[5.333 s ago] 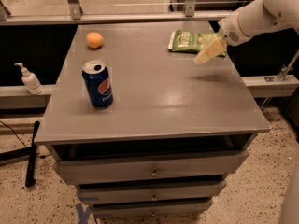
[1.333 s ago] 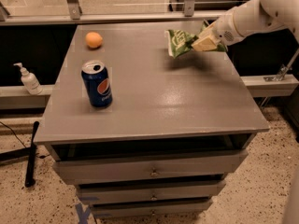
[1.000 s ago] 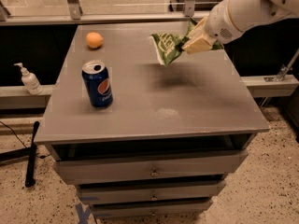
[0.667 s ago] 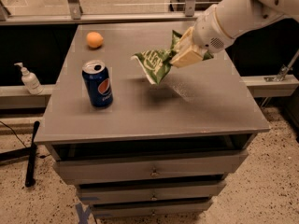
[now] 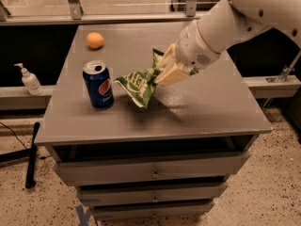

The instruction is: Move green jalapeno chip bag near pepsi can

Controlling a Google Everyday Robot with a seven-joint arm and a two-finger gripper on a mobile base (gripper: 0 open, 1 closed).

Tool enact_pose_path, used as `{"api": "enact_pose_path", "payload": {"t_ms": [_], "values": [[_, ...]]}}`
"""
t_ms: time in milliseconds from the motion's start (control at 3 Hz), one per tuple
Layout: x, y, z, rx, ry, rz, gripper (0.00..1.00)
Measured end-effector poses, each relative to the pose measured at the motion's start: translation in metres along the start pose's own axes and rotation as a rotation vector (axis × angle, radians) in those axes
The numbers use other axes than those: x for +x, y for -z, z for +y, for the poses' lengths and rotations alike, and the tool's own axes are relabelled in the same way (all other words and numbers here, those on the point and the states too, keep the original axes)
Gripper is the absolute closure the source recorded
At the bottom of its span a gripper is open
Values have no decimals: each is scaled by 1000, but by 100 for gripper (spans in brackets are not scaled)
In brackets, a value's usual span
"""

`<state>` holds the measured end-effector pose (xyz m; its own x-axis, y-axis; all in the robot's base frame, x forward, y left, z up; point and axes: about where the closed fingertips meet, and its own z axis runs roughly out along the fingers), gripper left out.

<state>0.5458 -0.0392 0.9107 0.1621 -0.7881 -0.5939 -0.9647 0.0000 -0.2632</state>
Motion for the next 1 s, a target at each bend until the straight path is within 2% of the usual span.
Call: {"api": "enact_pose_path", "payload": {"t_ms": [333, 667, 1000], "values": [[-8, -9, 6, 0, 7, -13, 100], [-9, -15, 2, 28, -9, -15, 100], [-9, -21, -5, 59, -41, -25, 83]]}}
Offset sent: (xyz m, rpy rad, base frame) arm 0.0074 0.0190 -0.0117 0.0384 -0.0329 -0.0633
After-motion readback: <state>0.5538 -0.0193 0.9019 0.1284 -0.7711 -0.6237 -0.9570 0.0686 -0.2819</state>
